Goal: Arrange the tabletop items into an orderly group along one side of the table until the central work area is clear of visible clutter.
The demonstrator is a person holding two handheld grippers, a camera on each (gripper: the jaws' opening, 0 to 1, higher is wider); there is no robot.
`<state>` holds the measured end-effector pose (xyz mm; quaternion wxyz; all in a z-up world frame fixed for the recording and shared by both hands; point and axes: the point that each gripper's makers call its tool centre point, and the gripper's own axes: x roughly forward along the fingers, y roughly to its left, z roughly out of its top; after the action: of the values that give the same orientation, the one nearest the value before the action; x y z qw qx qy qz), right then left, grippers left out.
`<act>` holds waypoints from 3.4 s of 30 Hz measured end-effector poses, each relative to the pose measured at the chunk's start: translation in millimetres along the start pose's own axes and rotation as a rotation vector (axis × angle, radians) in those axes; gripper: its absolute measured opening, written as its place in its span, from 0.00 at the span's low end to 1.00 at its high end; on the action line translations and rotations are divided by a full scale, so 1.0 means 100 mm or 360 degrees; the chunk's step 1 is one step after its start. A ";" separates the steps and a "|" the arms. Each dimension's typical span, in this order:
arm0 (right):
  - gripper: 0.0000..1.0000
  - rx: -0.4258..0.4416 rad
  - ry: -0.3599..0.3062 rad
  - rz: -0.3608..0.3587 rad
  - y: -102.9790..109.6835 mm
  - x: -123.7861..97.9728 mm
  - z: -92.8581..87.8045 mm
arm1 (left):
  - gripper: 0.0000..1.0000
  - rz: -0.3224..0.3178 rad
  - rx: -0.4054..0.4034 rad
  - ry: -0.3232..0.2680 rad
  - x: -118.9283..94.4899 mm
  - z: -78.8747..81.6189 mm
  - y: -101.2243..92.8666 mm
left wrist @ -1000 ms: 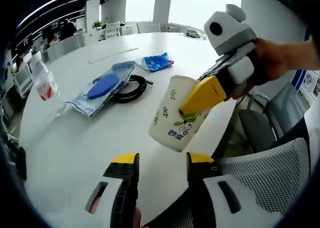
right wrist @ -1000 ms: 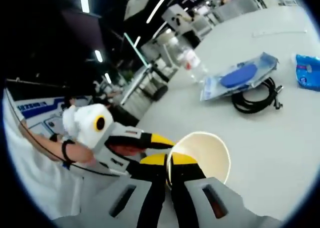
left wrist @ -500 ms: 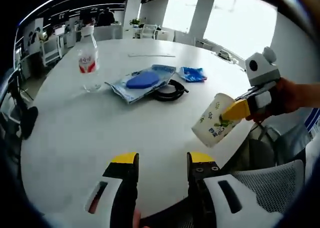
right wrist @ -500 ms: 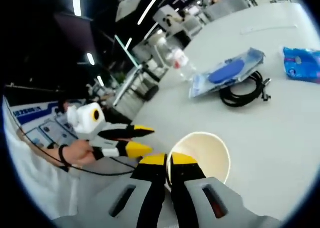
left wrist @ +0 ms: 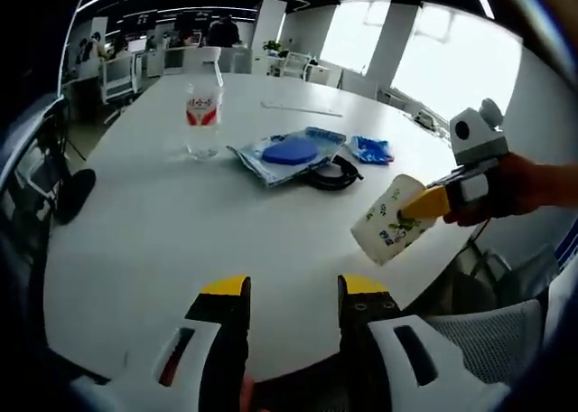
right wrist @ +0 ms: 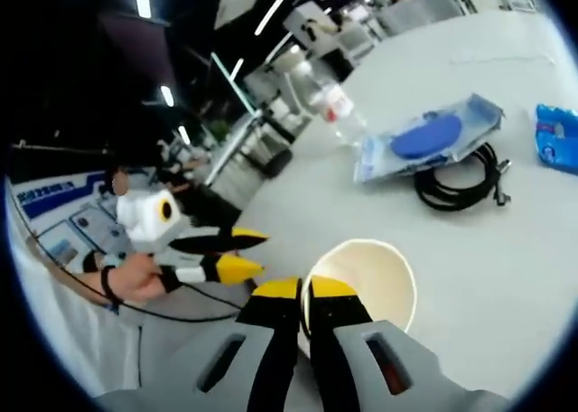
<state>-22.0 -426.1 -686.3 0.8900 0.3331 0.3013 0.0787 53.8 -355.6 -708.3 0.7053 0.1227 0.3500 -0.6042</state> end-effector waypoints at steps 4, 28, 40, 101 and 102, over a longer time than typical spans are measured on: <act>0.00 -0.0069 0.0042 -0.0003 0.08 0.08 0.05 | 0.38 -0.0005 -0.0003 -0.0016 -0.02 0.01 0.02; 0.00 -0.0340 0.0142 -0.0193 0.35 0.48 -0.09 | 0.38 -0.0140 0.0117 0.0024 -0.21 -0.05 0.23; 0.00 -0.0671 0.0335 -0.0272 0.33 0.38 -0.13 | 0.37 -0.0170 0.0130 0.0016 -0.12 0.00 0.13; 0.00 -0.2177 0.1286 -0.0058 0.05 1.84 0.57 | 0.40 0.0040 -0.0035 0.0020 -0.19 -0.11 -0.01; 0.00 -0.2178 0.1292 -0.0058 0.05 1.85 0.56 | 0.40 0.0038 -0.0033 0.0021 -0.19 -0.10 -0.01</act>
<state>160.0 -389.8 -739.3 0.7189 -0.3471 0.4923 0.3470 48.6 -335.2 -703.5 0.7114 0.1235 0.3592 -0.5913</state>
